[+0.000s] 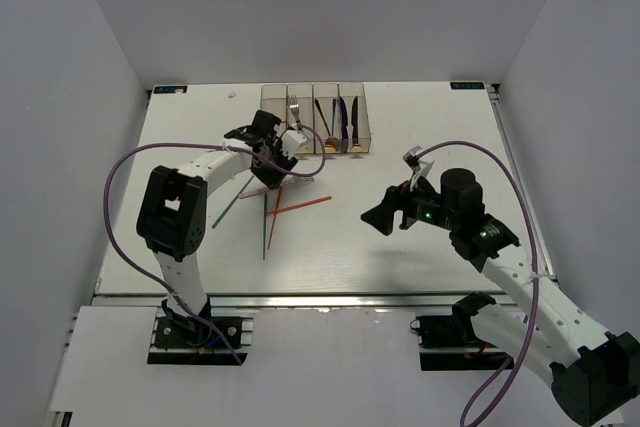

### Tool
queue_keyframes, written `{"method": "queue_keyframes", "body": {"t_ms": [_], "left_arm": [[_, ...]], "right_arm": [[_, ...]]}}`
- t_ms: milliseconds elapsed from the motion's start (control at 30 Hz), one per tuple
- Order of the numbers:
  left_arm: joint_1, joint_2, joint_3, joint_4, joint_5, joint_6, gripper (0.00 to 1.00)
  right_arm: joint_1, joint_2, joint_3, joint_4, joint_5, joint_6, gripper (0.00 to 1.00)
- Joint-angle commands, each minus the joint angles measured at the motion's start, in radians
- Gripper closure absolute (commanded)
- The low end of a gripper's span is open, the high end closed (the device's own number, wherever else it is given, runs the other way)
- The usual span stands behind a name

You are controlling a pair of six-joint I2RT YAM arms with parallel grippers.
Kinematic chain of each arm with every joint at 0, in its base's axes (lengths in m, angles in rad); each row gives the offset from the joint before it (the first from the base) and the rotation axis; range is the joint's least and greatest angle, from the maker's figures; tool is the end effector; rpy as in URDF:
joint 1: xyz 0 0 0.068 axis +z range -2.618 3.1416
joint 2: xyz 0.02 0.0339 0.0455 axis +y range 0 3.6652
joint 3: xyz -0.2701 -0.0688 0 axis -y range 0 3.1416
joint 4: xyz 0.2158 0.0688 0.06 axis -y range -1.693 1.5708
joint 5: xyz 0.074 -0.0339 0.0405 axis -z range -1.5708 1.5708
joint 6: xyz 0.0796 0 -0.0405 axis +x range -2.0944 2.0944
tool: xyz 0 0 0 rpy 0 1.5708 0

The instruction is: Sort the eating utensils into containers

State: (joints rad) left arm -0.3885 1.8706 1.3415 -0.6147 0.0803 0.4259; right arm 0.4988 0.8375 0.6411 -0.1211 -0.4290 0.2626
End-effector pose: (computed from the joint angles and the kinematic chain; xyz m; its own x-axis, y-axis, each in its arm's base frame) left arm 0.3491 -0.1498 0.1748 -0.5984 0.6899 -0.4073 0.7199 0.6862 0.1046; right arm 0.1612 0.1255 0.2852 -0.4678 0.0140 -0.8837 -0.6841 0.6274 0.3720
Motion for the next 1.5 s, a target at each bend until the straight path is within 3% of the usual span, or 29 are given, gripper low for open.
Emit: {"method": "queue_keyframes", "body": {"t_ms": [0, 867, 1467], "left_arm": [[0.008, 0.018, 0.044, -0.008, 0.038, 0.022, 0.45], [0.04, 0.125, 0.073, -0.036, 0.105, 0.028, 0.51], [0.03, 0.113, 0.077, -0.023, 0.016, 0.019, 0.74]], "right_arm": [[0.003, 0.005, -0.004, 0.06, -0.028, 0.015, 0.11], [0.003, 0.032, 0.006, 0.101, -0.053, 0.04, 0.11], [0.003, 0.015, 0.002, 0.106, -0.051, 0.047, 0.11]]}}
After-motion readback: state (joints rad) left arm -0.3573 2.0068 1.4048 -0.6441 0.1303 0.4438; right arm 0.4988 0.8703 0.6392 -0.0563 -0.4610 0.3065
